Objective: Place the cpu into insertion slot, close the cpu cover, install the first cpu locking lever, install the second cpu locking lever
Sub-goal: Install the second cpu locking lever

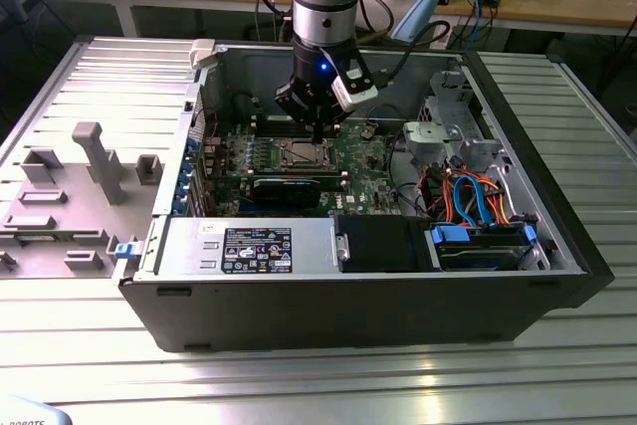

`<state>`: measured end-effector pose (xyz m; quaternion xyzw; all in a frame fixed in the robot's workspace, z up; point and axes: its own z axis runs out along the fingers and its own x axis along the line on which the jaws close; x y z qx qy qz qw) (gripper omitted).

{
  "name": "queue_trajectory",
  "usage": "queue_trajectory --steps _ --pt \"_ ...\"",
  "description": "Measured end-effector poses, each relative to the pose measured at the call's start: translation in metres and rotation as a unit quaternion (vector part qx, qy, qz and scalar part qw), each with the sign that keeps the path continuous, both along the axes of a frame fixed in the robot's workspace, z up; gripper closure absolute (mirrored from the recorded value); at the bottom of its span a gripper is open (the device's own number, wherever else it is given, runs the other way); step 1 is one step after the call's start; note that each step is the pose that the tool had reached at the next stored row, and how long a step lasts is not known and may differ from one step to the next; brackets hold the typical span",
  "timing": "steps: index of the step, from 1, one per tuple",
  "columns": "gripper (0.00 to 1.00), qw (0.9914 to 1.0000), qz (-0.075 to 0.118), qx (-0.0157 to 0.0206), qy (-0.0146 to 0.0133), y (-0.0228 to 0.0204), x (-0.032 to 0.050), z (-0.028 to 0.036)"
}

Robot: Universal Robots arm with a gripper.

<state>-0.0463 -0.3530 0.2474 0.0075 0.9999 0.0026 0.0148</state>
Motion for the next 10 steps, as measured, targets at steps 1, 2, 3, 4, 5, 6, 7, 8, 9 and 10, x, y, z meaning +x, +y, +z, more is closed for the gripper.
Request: queue_trajectory --steps 1,2,3,4,5,6,7,8,9,10 --pt "0.89 1.0 0.0 0.0 0.0 0.0 0.0 0.0" --pt "0.89 1.0 0.0 0.0 0.0 0.0 0.0 0.0" --pt "0.89 1.0 0.0 0.0 0.0 -0.0001 0.0 0.0" --pt "0.89 1.0 0.0 0.0 0.0 -0.0001 0.0 0.0" --pt "0.89 1.0 0.0 0.0002 0.0 -0.0007 0.0 0.0" --pt "0.89 1.0 0.0 0.0012 0.0001 -0.0028 0.0 0.0001" --pt "0.89 1.0 0.0 0.0025 0.0006 -0.0064 -0.0001 -0.0001" --pt "0.89 0.99999 0.0 0.004 0.0024 -0.011 -0.0001 -0.0005" --pt "0.89 0.99997 0.0 0.006 0.0039 -0.0147 -0.0001 -0.0006" --pt "0.89 0.99995 0.0 0.0081 0.0054 -0.0176 -0.0001 -0.0006"
